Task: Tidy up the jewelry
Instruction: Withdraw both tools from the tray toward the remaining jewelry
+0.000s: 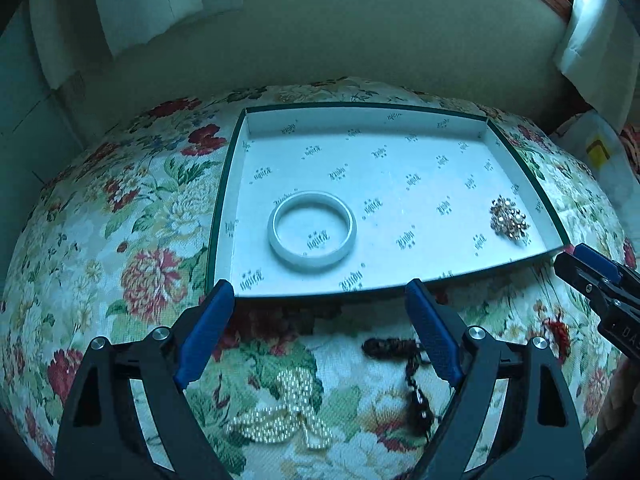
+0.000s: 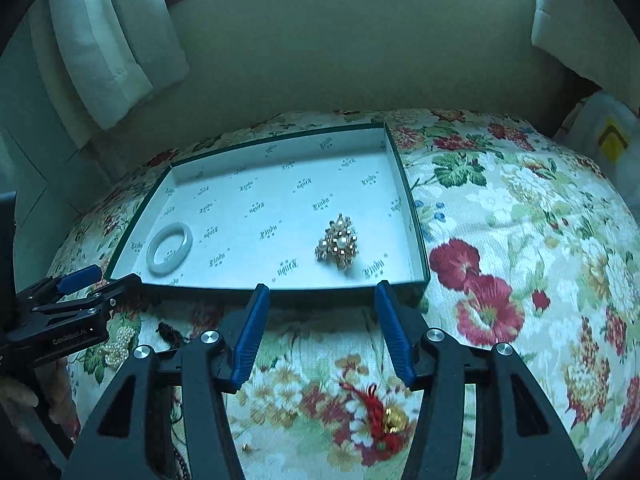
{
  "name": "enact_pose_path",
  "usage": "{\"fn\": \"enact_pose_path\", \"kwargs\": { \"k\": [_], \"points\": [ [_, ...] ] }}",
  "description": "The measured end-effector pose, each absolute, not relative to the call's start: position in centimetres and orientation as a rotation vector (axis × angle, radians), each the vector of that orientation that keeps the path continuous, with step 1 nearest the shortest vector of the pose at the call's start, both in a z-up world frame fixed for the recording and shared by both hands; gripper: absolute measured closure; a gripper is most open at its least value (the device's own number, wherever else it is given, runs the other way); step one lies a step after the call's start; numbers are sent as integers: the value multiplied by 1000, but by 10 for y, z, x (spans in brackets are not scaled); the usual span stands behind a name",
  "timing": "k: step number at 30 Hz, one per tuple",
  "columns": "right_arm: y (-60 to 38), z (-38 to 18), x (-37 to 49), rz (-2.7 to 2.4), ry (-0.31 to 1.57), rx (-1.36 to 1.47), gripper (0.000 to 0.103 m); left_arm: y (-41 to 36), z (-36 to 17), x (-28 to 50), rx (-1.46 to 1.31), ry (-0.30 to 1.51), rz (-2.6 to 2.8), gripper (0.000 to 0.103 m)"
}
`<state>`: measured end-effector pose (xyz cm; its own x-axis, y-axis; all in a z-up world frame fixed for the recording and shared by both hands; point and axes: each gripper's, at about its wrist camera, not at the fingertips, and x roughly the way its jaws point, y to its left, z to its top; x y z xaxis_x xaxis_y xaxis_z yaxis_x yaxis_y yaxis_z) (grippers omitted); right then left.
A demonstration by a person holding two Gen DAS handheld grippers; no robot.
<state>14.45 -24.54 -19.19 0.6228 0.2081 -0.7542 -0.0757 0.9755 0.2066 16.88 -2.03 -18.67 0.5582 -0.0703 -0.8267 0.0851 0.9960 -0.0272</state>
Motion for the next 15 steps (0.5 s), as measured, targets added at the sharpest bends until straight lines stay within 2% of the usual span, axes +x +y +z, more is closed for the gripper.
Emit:
{"fn": "enact_pose_path", "kwargs": {
  "k": [10,15],
  "points": [
    [-236,-206,74,170,956,136,49,-7,-195,104,-17,1030,-89,16],
    [-224,-214,46,198,983,112,53,-5,-201,78,-27,1058,-95,17]
  ]
}}
